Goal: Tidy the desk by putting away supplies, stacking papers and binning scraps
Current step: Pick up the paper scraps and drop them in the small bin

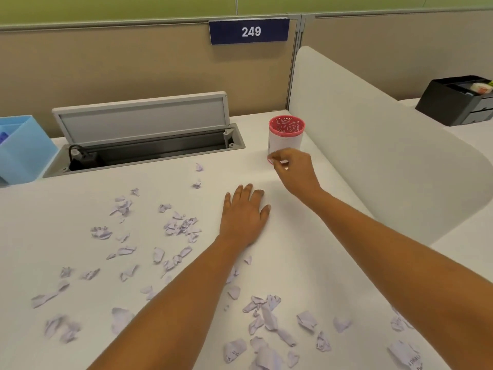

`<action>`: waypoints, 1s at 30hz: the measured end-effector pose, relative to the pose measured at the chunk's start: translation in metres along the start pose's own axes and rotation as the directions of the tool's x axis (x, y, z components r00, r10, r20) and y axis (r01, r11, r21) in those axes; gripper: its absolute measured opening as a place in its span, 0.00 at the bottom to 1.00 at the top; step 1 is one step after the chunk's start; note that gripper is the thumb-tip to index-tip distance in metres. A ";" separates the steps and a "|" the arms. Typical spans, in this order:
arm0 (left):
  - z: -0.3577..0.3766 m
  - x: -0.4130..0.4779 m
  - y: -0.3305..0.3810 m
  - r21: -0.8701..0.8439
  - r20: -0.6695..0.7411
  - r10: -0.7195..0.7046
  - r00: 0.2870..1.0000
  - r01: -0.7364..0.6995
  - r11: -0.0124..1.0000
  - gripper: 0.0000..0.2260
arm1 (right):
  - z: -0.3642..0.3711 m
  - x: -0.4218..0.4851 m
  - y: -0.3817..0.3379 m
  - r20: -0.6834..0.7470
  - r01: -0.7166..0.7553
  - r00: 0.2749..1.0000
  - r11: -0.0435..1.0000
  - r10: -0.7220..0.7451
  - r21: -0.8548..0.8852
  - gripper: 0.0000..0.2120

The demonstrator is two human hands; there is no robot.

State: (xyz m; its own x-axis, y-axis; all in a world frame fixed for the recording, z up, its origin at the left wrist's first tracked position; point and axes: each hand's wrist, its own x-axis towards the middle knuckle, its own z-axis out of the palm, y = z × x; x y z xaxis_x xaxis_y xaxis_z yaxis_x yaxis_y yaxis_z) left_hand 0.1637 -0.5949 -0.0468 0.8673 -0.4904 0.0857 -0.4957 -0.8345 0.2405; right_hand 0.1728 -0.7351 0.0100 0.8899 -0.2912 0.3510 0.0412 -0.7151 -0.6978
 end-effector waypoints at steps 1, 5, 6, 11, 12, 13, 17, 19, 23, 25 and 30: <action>-0.001 0.001 -0.001 0.020 -0.005 0.015 1.000 -0.015 1.000 0.21 | 0.008 -0.008 0.008 0.106 0.009 0.994 0.998 -0.002 -0.062 0.12; -0.012 0.013 -0.014 0.115 -0.011 0.102 0.995 -0.100 0.988 0.21 | 0.022 -0.032 0.032 0.343 0.039 0.938 0.962 0.058 -0.269 0.18; -0.016 0.018 -0.020 0.133 -0.002 0.104 0.995 -0.102 0.986 0.19 | 0.023 -0.036 0.035 0.335 0.060 0.941 0.956 0.042 -0.287 0.18; -0.037 0.048 -0.064 0.195 0.042 -0.019 0.999 0.010 0.981 0.20 | 0.024 -0.044 0.036 0.268 0.105 0.963 0.942 -0.016 -0.319 0.17; -0.041 0.053 -0.073 0.204 0.058 -0.054 0.997 0.041 0.978 0.21 | 0.023 -0.044 0.037 0.262 0.106 0.965 0.942 -0.020 -0.320 0.17; -0.045 0.057 -0.081 0.205 0.073 -0.085 0.994 0.068 0.976 0.21 | 0.023 -0.044 0.037 0.258 0.110 0.966 0.941 -0.025 -0.321 0.17; -0.056 0.063 -0.106 0.124 0.174 -0.113 0.978 0.092 0.988 0.20 | 0.024 -0.044 0.038 0.250 0.117 0.968 0.941 -0.035 -0.319 0.16; -0.061 0.058 -0.115 0.048 0.234 -0.097 0.967 0.088 0.995 0.19 | 0.024 -0.043 0.038 0.247 0.111 0.969 0.942 -0.031 -0.318 0.16; -0.075 0.034 -0.130 -0.029 0.225 -0.089 0.970 0.098 0.995 0.17 | 0.024 -0.044 0.038 0.245 0.111 0.969 0.940 -0.030 -0.324 0.16; -0.082 0.016 -0.140 -0.058 0.229 -0.101 0.968 0.117 0.992 0.17 | 0.024 -0.044 0.037 0.244 0.111 0.969 0.938 -0.029 -0.327 0.16; -0.087 -0.022 -0.160 -0.132 0.267 -0.136 0.954 0.176 0.975 0.17 | 0.023 -0.044 0.035 0.249 0.106 0.968 0.932 -0.018 -0.346 0.16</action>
State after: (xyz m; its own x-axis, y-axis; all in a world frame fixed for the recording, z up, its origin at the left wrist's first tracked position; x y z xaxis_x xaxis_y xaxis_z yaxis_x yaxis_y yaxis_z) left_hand 0.2280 -0.4292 -0.0031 0.8824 -0.4213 -0.2096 -0.3244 -0.8673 0.3776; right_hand 0.1453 -0.7327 -0.0440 0.9740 -0.1110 0.1974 -0.0240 -0.9174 -0.3973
